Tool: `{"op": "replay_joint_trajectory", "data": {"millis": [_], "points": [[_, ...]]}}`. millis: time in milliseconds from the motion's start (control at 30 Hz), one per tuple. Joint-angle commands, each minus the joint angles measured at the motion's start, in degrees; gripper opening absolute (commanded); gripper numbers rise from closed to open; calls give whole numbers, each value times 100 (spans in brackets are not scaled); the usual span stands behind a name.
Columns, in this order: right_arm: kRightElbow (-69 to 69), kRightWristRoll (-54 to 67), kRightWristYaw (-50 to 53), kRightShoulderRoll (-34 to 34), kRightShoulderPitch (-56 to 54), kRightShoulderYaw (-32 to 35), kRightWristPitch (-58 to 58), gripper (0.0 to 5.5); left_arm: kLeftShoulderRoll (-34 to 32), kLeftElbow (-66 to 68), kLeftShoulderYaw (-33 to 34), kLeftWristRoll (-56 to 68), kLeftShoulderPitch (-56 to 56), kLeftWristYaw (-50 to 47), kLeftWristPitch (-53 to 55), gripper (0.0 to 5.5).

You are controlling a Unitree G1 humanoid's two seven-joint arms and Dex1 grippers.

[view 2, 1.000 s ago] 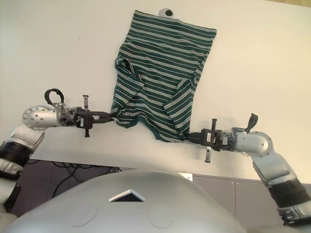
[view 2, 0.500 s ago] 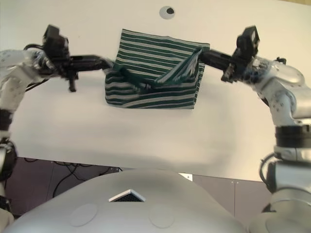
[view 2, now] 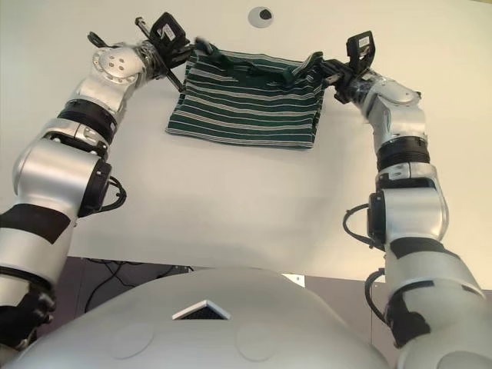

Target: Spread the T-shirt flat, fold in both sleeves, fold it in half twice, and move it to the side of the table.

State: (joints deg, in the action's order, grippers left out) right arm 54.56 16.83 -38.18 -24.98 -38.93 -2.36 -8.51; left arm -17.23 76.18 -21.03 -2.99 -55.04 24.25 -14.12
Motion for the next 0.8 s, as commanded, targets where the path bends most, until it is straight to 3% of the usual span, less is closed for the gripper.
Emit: {"op": "replay_joint_trajectory", "data": {"millis": [33, 133, 233, 300, 367, 433, 500, 567, 633, 700, 800], "points": [[-183, -138, 87, 47, -3, 246, 281, 120, -244, 74, 334, -371, -172, -1189, -122, 111], [-945, -538, 136, -111, 381, 100, 814, 174, -284, -127, 696, -242, -222, -699, -784, 112], [-1691, -1085, -236, -363, 780, -318, 1276, 174, -46, -692, 1155, 696, 241, 2282, -937, 112], [-1597, -2261, -238, -732, 833, -1143, 2030, 174, -56, -957, 715, 566, 712, 3893, -1005, 112], [-1577, -3139, -691, -989, 871, -1942, 2470, 174, -244, -874, -313, -603, 911, 4054, -1755, 112], [-2102, -2998, -1807, -1099, 1153, -2287, 1992, 174, -466, -768, -1341, -1989, 744, 3306, -2252, 112], [-3387, -2246, -3277, -1321, 1616, -2621, 979, 174, -681, -533, -2921, -4084, 64, 1236, -2026, 112], [-4546, -1472, -3810, -1044, 1738, -2842, 88, 174, -661, -299, -4008, -5428, -610, -752, -1582, 112], [-5185, -876, -3600, -345, 1621, -2873, -554, 174, -502, -175, -4456, -5995, -1134, -2277, -1311, 112], [-5255, -590, -2891, 324, 1399, -2493, -666, 174, -445, -116, -4541, -6233, -1572, -3509, -1150, 112], [-5186, -218, -2306, 414, 1318, -1605, -901, 174, -648, -49, -4226, -6109, -1728, -4368, -1234, 112]]}}
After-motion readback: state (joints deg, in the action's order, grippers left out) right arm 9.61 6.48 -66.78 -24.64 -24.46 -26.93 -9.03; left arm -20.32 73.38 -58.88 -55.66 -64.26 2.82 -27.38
